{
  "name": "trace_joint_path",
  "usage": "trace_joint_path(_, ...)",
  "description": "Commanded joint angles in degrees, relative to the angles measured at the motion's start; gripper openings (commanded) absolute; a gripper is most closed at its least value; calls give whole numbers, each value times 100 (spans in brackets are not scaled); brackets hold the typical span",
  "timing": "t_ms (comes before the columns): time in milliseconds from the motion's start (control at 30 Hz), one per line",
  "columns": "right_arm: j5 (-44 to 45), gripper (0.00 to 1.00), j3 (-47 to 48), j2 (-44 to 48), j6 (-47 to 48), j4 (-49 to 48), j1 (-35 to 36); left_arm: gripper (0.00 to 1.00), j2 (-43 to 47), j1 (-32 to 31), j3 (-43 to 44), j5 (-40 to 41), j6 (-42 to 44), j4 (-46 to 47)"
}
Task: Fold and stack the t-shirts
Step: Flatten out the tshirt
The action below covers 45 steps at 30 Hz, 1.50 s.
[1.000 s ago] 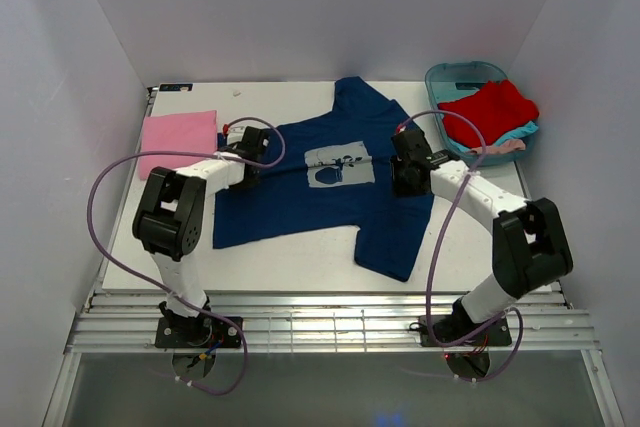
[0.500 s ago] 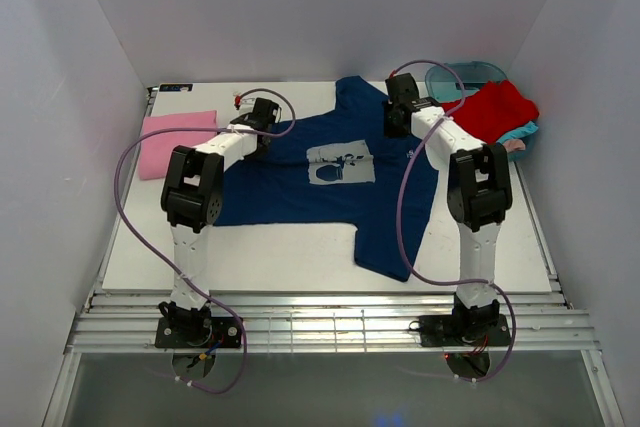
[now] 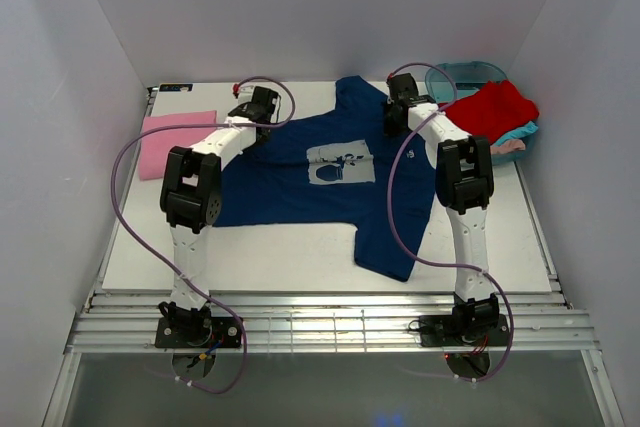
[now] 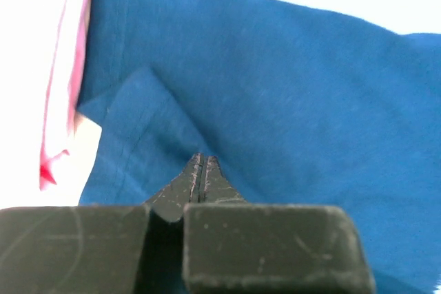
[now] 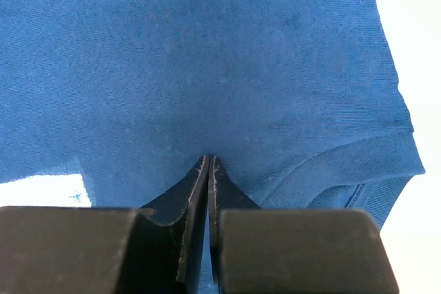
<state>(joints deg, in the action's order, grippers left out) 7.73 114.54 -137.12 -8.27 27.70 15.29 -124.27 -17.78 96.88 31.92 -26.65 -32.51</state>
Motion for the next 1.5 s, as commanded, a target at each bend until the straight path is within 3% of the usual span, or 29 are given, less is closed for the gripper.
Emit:
trace_joint_path(0,-131,8,244,-95,159,-46,-70,0,96,55,348,60,-85,26)
trace_joint_path(667,-245,8,710,-667,45,244,-237,0,-1820,433,1676,-450,-103,-598)
trace_joint_path(1100,-139,8,631,-632,-105,517,-562,0,-2681,495,3363,-863,398,-607)
trace_joint_path(1333,-526,8,447,-483,194,193,-580,0,-2130,504,2785,-828,705,-55)
trace_joint_path(1467,-667,11,-360,401,335,-624,-571,0,-1505,495,2582,-907,828,332)
